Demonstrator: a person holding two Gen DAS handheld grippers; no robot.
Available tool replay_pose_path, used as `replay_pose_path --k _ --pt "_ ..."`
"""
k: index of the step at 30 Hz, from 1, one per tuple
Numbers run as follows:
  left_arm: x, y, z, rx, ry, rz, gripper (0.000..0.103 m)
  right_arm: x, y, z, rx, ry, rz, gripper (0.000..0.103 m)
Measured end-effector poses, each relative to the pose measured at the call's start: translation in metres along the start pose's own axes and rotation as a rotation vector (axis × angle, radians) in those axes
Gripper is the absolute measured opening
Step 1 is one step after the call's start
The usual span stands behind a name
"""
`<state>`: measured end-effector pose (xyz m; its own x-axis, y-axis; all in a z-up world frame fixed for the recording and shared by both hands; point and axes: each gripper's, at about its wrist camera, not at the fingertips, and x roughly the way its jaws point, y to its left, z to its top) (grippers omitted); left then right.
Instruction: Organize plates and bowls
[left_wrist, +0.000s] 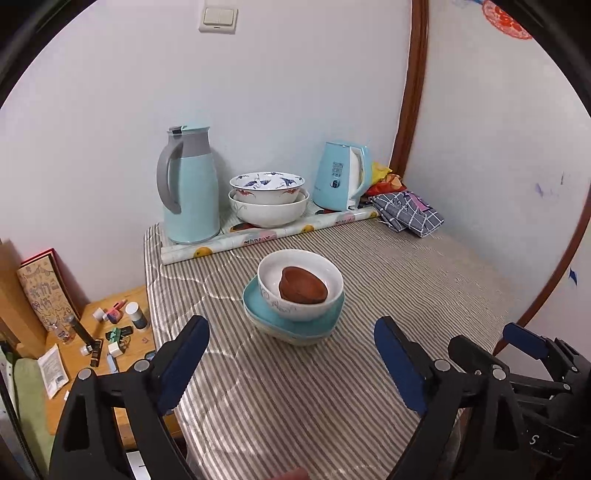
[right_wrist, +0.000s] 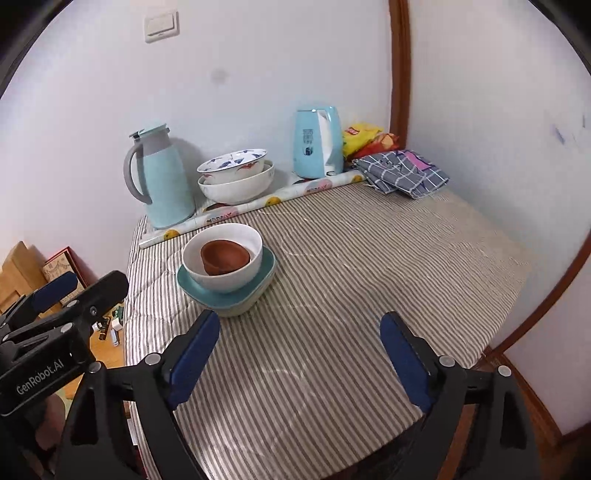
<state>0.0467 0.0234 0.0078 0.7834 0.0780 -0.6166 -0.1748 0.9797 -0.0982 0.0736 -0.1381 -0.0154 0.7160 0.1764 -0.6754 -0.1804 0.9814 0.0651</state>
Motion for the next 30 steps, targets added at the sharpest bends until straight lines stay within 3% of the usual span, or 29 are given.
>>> replay_pose_path --k 12,30 --pt "-0.019 -0.003 -0.027 -0.009 0.026 -0.017 0.092 -0.028 -0.007 -0.027 0.013 -0.011 -0.019 0.093" --pt "-0.03 -0.006 -0.027 -0.008 0.017 -0.021 0.092 -0.042 -0.017 -0.033 0.046 -0.03 -0.034 0.093"
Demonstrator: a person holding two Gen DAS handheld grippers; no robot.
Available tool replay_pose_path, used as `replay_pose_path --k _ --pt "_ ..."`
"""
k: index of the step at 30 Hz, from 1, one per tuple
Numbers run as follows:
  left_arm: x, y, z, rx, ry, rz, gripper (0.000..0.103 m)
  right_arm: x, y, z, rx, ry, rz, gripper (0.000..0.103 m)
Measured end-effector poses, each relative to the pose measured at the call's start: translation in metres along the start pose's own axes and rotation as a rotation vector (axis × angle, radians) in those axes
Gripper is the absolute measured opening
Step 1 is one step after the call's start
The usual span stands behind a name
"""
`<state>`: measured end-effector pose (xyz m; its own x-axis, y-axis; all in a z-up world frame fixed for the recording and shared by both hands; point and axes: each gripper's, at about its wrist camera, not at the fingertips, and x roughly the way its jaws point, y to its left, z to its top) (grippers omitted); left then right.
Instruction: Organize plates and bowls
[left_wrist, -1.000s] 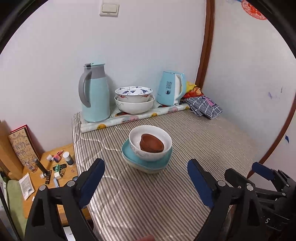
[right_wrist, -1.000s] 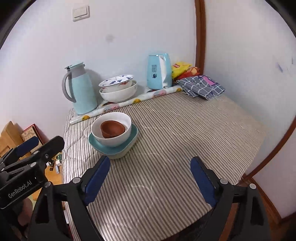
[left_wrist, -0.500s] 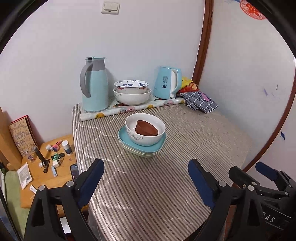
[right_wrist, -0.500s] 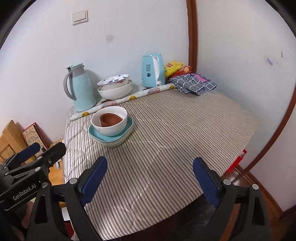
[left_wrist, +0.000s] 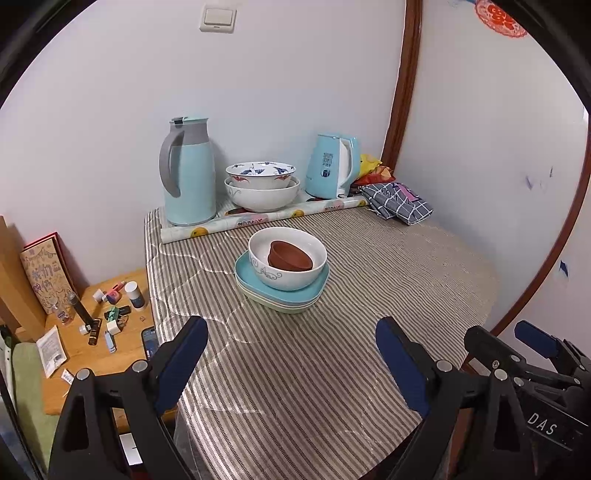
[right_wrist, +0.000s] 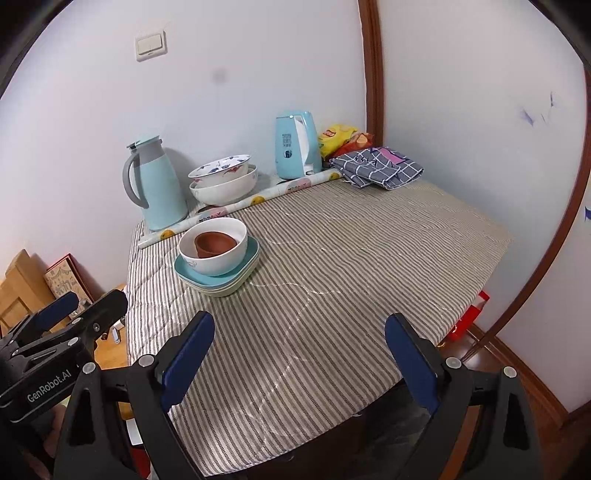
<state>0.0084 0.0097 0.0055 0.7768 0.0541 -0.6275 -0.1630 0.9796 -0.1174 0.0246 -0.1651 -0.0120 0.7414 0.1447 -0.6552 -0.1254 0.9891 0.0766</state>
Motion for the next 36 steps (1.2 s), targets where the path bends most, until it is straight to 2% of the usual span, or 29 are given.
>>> replay_pose_path --k 36 --pt "-0.0051 0.0003 -0.0026 -0.007 0.0 -0.02 0.093 -0.0025 -0.0013 -0.0019 0.006 -0.005 0.005 0.093"
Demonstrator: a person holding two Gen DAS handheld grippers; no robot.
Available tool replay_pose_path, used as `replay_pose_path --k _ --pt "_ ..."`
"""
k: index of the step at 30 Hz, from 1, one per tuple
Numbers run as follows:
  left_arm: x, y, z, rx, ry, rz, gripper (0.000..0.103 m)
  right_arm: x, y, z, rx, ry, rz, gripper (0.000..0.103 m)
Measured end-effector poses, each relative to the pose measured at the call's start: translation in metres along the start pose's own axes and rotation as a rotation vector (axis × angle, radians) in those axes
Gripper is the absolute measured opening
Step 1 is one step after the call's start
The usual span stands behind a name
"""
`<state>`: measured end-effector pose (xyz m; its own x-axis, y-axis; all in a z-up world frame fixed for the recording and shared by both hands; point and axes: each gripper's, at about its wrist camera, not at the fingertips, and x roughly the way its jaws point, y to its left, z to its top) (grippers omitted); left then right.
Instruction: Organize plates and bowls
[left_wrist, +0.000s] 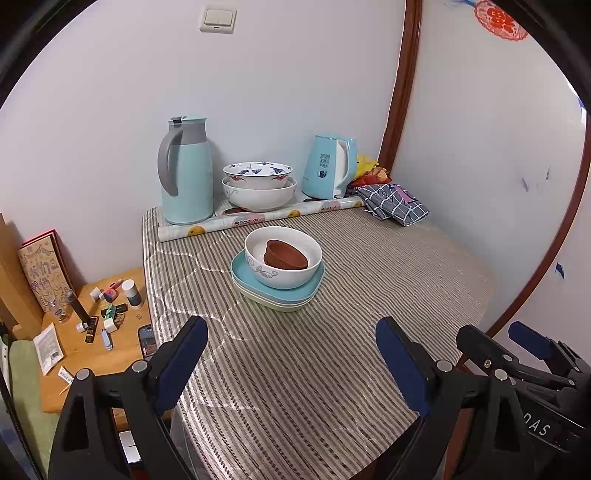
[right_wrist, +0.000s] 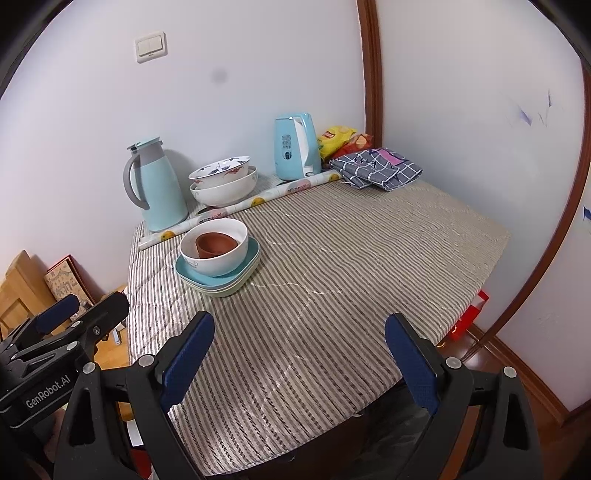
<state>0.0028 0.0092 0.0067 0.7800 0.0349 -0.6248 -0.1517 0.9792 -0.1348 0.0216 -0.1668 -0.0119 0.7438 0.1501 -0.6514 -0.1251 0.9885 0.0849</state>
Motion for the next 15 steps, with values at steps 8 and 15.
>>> replay_pose_path --k 8,15 --pt "-0.0017 0.0002 -0.0007 -0.003 -0.006 -0.003 0.093 0.0006 -0.0015 -0.0007 0.004 0.002 0.002 0.093" --pt "-0.003 0.0009 -0.0021 -0.007 -0.002 -0.005 0.093 0.0 -0.0029 -0.0013 0.007 0.003 0.001 0.093"
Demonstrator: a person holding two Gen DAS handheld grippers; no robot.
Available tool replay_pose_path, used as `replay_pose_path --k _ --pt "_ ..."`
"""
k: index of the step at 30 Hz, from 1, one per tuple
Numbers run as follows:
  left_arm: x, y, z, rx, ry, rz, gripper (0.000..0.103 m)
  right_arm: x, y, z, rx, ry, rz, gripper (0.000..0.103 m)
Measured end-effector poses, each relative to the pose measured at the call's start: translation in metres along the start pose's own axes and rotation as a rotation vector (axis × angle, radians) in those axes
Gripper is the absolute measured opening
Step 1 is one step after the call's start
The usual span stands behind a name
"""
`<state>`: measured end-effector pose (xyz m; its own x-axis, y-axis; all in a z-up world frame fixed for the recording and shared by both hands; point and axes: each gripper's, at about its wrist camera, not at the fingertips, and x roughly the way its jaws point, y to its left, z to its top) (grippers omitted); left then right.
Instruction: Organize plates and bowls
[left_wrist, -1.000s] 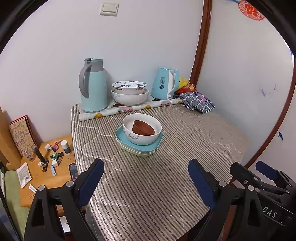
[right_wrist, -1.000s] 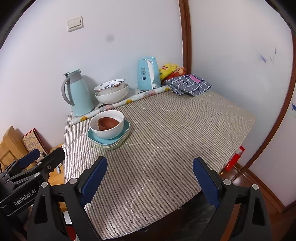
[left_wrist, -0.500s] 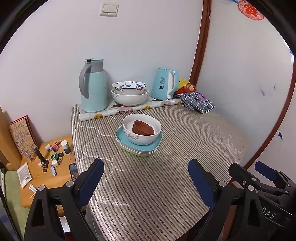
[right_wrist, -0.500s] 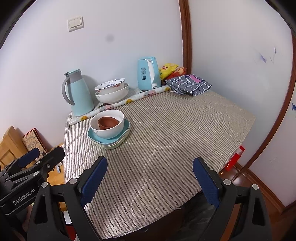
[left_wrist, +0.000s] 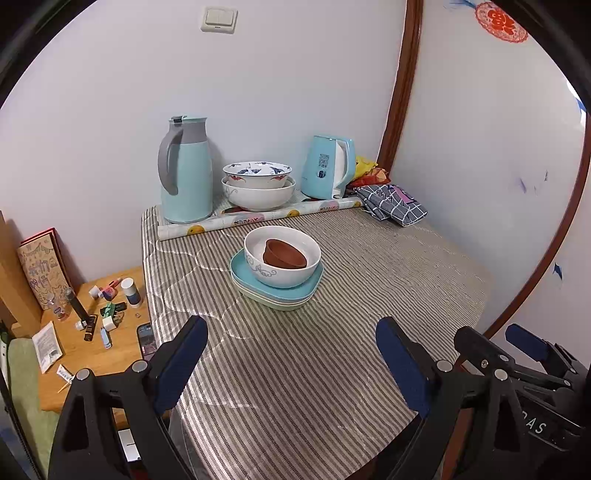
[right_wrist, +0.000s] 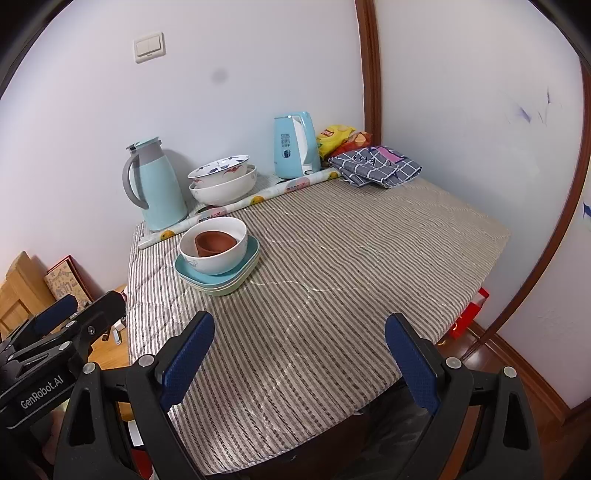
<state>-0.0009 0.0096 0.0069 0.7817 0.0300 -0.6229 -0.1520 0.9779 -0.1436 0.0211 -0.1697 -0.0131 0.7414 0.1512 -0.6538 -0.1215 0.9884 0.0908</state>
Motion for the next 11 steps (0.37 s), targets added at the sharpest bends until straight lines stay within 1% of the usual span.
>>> replay_pose_path --k 11 --pt "0.0001 -0.0003 -0.0008 0.004 -0.011 0.001 0.093 -0.0015 -0.0007 -0.0007 0.003 -0.004 0.013 0.093"
